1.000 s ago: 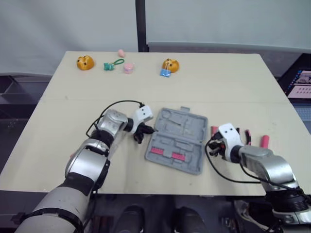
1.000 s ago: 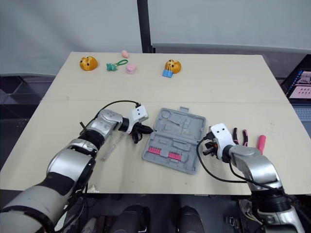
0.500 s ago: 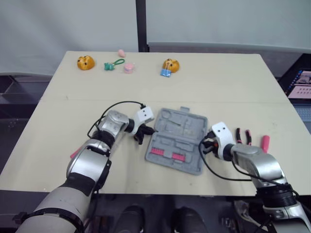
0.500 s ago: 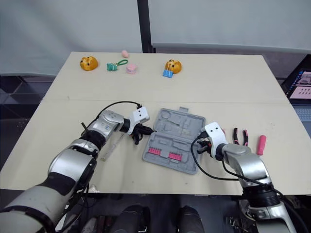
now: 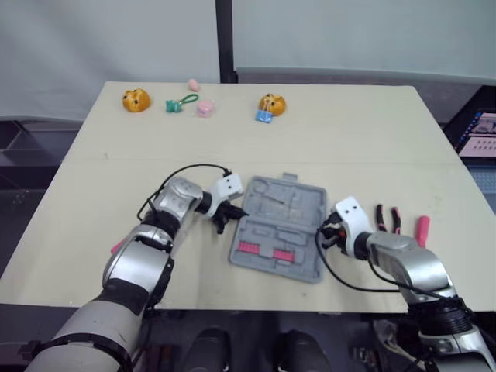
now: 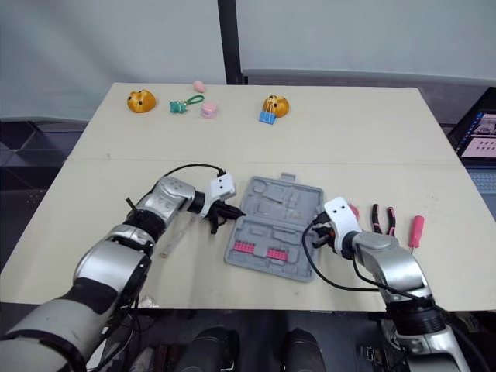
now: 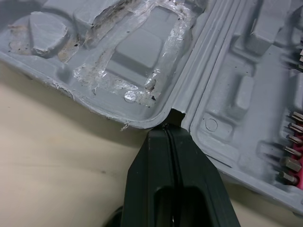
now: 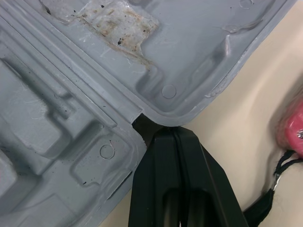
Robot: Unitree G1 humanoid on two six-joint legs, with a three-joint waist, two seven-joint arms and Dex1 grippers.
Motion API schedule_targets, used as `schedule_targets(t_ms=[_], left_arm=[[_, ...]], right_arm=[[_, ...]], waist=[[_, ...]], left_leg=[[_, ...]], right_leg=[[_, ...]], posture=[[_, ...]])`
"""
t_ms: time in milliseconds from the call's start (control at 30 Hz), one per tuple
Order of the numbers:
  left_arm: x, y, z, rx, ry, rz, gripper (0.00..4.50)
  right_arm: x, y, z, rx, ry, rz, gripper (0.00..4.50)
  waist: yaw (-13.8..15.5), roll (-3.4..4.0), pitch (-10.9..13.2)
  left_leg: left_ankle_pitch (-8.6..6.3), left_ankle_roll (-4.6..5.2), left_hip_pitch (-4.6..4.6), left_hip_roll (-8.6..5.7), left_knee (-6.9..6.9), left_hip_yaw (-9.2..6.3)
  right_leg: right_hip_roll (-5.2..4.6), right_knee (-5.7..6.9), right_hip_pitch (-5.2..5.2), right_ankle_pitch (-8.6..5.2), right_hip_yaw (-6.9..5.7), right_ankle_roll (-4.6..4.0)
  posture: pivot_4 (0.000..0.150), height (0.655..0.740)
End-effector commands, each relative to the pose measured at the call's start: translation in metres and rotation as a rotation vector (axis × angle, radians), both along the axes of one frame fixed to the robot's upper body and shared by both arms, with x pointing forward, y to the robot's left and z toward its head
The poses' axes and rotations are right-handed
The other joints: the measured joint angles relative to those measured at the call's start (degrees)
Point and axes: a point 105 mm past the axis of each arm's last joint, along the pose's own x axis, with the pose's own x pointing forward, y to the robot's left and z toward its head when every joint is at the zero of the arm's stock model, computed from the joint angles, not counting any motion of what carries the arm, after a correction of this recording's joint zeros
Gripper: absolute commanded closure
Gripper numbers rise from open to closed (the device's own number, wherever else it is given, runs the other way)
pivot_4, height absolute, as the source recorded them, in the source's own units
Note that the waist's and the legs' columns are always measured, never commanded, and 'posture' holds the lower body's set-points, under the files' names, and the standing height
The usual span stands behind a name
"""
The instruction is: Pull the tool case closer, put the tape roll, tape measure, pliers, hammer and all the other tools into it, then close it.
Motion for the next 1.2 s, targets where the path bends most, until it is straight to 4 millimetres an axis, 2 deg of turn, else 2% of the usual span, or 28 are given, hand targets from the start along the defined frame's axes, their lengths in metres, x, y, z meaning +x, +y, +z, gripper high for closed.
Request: schedule_targets(t_ms=[33, 400, 867, 1200], left_arm=[[-0.007, -0.006, 0.005, -0.015, -0.001, -0.061, 4.5], [-0.026, 0.008, -0.001, 0.002, 0.032, -0.081, 4.5], [-0.067, 0.016, -0.001, -0.012, 0.102, -0.082, 4.5], [-0.087, 0.018, -0.005, -0.012, 0.144, -0.074, 4.5]], right_arm=[[-0.008, 0.017, 0.014, 0.032, -0.036, 0.089, 4.46], [-0.025, 0.027, 0.015, 0.048, -0.021, 0.13, 4.46], [-0.05, 0.029, 0.009, 0.05, 0.022, 0.15, 4.46], [-0.065, 0.03, 0.005, 0.059, 0.052, 0.152, 4.46]], waist=[[0.0, 0.0, 0.0], [-0.01, 0.01, 0.0], [0.09, 0.03, -0.01], [0.14, 0.04, -0.01]], left_leg=[[0.0, 0.0, 0.0, 0.0, 0.0, 0.0], [0.0, 0.0, 0.0, 0.02, 0.0, -0.01], [0.0, 0.0, 0.01, 0.02, -0.01, -0.06], [0.0, 0.0, 0.02, 0.03, -0.01, -0.1]], right_leg=[[0.0, 0.0, 0.0, 0.0, 0.01, 0.0], [0.0, 0.0, 0.0, 0.0, 0.03, 0.0], [-0.03, -0.04, 0.05, 0.0, 0.19, 0.0], [-0.07, -0.09, 0.1, 0.0, 0.37, 0.0]], posture=[[0.15, 0.6677], [0.15, 0.6677], [0.15, 0.6677], [0.15, 0.6677]])
